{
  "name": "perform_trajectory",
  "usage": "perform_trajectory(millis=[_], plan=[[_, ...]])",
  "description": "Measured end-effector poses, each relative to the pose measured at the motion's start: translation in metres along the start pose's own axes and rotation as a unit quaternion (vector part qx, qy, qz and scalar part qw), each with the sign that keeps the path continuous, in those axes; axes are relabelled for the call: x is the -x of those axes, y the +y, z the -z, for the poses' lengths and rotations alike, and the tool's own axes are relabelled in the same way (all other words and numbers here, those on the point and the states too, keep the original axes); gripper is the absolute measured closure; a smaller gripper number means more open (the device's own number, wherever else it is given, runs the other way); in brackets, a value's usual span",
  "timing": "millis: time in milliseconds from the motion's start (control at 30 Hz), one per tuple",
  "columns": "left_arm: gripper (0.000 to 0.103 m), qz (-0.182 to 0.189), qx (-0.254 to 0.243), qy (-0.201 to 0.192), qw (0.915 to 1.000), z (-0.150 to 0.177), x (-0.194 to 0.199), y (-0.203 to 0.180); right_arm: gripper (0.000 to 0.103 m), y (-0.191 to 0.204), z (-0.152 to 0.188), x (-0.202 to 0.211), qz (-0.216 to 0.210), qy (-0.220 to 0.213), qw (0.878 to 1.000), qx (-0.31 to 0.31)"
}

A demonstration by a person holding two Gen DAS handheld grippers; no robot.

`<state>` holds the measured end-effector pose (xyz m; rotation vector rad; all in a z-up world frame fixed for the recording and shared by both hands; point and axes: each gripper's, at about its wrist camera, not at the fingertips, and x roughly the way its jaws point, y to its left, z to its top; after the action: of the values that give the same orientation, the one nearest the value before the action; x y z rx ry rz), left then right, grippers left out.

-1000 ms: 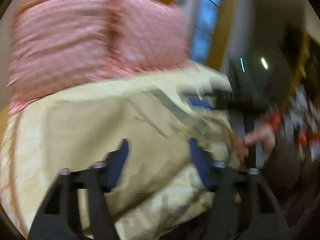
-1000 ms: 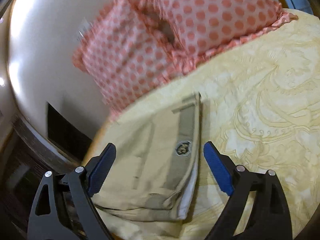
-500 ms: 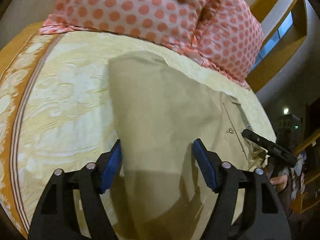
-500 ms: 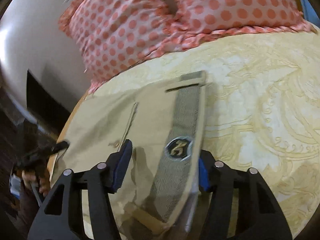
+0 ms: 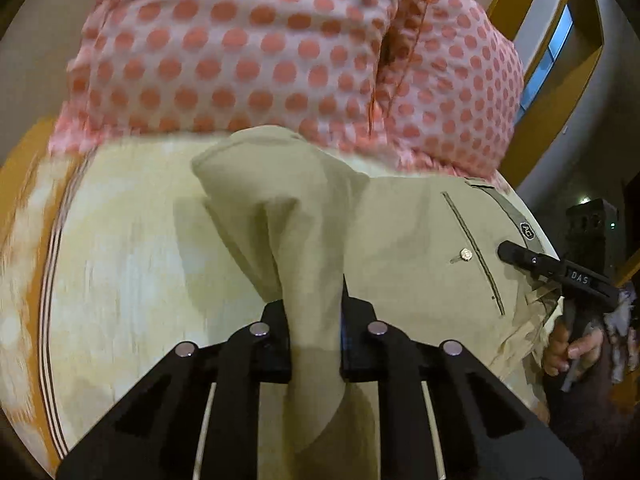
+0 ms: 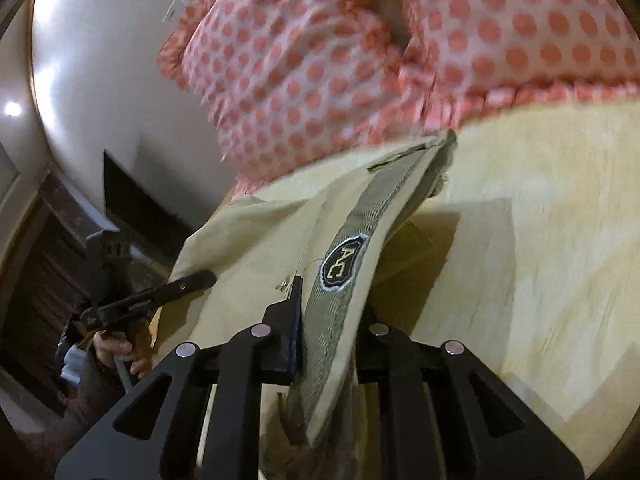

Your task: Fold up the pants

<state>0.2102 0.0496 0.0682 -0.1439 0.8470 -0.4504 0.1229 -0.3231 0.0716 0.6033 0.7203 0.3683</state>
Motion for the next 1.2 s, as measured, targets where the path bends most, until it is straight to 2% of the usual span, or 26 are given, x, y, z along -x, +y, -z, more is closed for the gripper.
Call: perform_trajectory(millis=[100,133,200,233,300,333,367,400,433,500,567,600,633,667,733,800,833,867,900,933,1000,1033,1100,1200], plan=[[0.085,-0.023,0.009,-0.015,0.9996,-0.029,-0.033,-0.002,0.087,-0.013,-0.031,-0.016,0.060,-0.029,0.998,-0.010],[0.081,-0.038,0.012,-0.007,0.9992,-0.035,-0.045,-0.001,0.082,-0.015,-0.035,-0.023,0.079,-0.026,0.997,-0.012],[0.075,-0.070,0.025,0.032,0.9967,-0.040,-0.068,0.003,0.065,-0.030,-0.040,-0.043,0.178,0.012,0.983,-0.033],[0.070,-0.066,0.033,0.036,0.9966,-0.039,-0.067,0.006,0.061,-0.034,-0.039,-0.044,0.211,0.023,0.976,-0.037],[0.069,-0.072,0.038,0.010,0.9966,-0.032,-0.049,0.011,0.060,-0.035,-0.035,-0.020,0.237,-0.015,0.971,-0.037],[0.068,-0.081,0.033,-0.010,0.9961,-0.028,-0.036,0.010,0.056,-0.031,-0.034,-0.010,0.242,-0.035,0.969,-0.034],[0.068,-0.080,0.031,-0.026,0.9960,-0.023,-0.024,0.009,0.055,-0.023,-0.031,0.006,0.223,-0.063,0.972,-0.025],[0.068,-0.058,0.033,-0.041,0.9969,-0.017,-0.010,0.005,0.055,-0.020,-0.029,0.011,0.203,-0.067,0.977,-0.022],[0.068,-0.030,0.036,-0.046,0.9978,-0.012,-0.002,0.001,0.053,-0.011,-0.026,0.012,0.166,-0.058,0.984,-0.015],[0.064,0.019,0.034,-0.040,0.9984,-0.004,0.000,-0.011,0.046,0.003,-0.018,0.004,0.131,-0.026,0.991,-0.002],[0.061,0.042,0.028,-0.007,0.9987,0.003,-0.015,-0.026,0.033,0.011,-0.012,-0.011,0.121,0.007,0.993,0.000],[0.061,0.039,0.029,0.021,0.9986,0.008,-0.030,-0.031,0.031,0.012,-0.008,-0.020,0.126,0.027,0.992,-0.006],[0.064,0.020,0.029,0.046,0.9983,0.011,-0.046,-0.031,0.030,0.010,-0.004,-0.030,0.144,0.044,0.989,-0.012],[0.067,0.008,0.032,0.057,0.9978,0.013,-0.057,-0.029,0.030,0.008,-0.002,-0.036,0.153,0.049,0.987,-0.013],[0.083,-0.011,0.031,0.043,0.9985,0.013,-0.061,-0.026,0.029,0.010,-0.003,-0.037,0.157,0.049,0.986,-0.015],[0.082,-0.019,0.046,0.042,0.9979,0.015,-0.053,-0.022,0.029,0.025,0.002,-0.028,0.177,0.043,0.983,-0.024],[0.071,-0.023,0.046,0.033,0.9981,0.020,-0.042,-0.024,0.027,0.037,0.005,-0.022,0.186,0.038,0.982,-0.017],[0.061,-0.025,0.039,0.023,0.9987,0.025,-0.031,-0.025,0.011,0.046,0.010,-0.012,0.199,0.031,0.980,-0.004],[0.042,-0.035,0.024,0.008,0.9991,0.035,-0.015,-0.031,0.003,0.060,0.022,-0.002,0.215,0.017,0.976,0.014],[0.025,-0.044,0.010,-0.008,0.9989,0.047,0.001,-0.036,0.001,0.067,0.026,0.006,0.222,0.007,0.975,0.023],[0.006,-0.080,-0.011,-0.030,0.9963,0.068,0.026,-0.045,0.001,0.087,0.053,0.019,0.235,-0.014,0.970,0.054],[0.002,-0.108,-0.024,-0.041,0.9931,0.084,0.038,-0.053,0.001,0.096,0.067,0.020,0.242,-0.020,0.968,0.068],[0.002,-0.146,-0.042,-0.048,0.9872,0.110,0.048,-0.063,0.001,0.106,0.092,0.016,0.267,-0.025,0.960,0.084],[0.002,-0.185,-0.048,-0.048,0.9803,0.137,0.051,-0.070,0.001,0.113,0.113,0.009,0.275,-0.021,0.957,0.091]])
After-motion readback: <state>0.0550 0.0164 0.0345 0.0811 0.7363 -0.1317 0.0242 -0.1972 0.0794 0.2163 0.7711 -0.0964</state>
